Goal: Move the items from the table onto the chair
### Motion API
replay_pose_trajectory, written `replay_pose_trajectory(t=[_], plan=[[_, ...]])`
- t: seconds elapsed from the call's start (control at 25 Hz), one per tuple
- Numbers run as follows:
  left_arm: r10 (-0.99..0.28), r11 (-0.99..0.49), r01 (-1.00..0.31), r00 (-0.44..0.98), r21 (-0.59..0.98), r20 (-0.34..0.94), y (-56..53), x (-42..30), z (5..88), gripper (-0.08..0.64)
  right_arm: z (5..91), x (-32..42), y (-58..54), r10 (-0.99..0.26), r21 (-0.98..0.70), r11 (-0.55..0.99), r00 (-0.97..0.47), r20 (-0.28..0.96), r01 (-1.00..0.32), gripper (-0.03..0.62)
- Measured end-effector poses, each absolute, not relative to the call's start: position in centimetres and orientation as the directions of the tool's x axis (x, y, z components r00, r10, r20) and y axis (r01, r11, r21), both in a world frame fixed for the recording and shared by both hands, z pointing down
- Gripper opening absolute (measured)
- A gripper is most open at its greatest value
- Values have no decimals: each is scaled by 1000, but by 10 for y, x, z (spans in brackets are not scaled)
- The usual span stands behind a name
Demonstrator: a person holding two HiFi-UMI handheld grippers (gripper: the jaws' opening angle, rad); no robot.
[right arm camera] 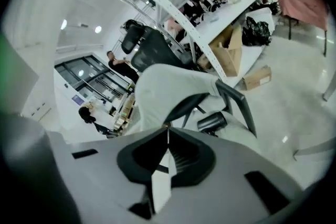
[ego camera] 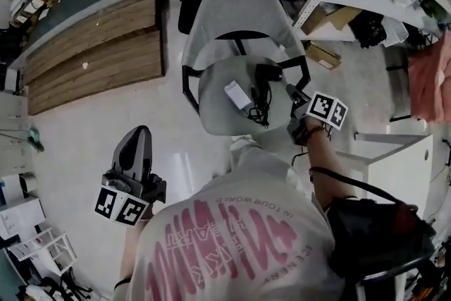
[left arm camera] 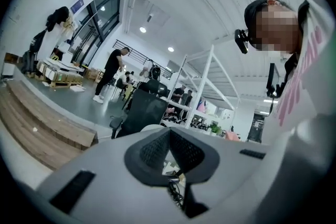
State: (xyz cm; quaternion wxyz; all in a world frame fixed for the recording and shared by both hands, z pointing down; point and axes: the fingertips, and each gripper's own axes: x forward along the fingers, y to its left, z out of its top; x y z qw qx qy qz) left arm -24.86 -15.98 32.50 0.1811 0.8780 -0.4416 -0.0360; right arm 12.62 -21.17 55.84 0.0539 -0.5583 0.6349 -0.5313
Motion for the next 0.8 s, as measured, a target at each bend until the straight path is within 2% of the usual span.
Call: replay_pose_trajectory(t=[0.24,0.36,0.44,0.52,0.64,0.8], plan=[[-732,-656,-689,680,308,-36,-121,-261,294,9,434,100,-161,-892,-769,80,-390,229,-634,18],[-693,-705,-648,715,288,-87,-97,-256,284,9,390,100,-122,-925,-715,117,-338,174,-689,15],[-665,-734,-618,739,280,-112,-83,-252,281,9,363,93,-98,-939,-719,147,-325,114,-679,15],[-633,-761,-586,764,278,-124,-70,-246,281,9,331,76,-80,-932,-739,245,-361,-2,-628,15],[-579,-799,-533,807,278,-117,-51,-240,287,9,289,60,-56,-910,-674,368,-398,-119,-640,15],[-552,-816,-513,829,267,-95,-36,-239,291,9,254,52,-27,-908,-582,406,-382,-170,-705,15]])
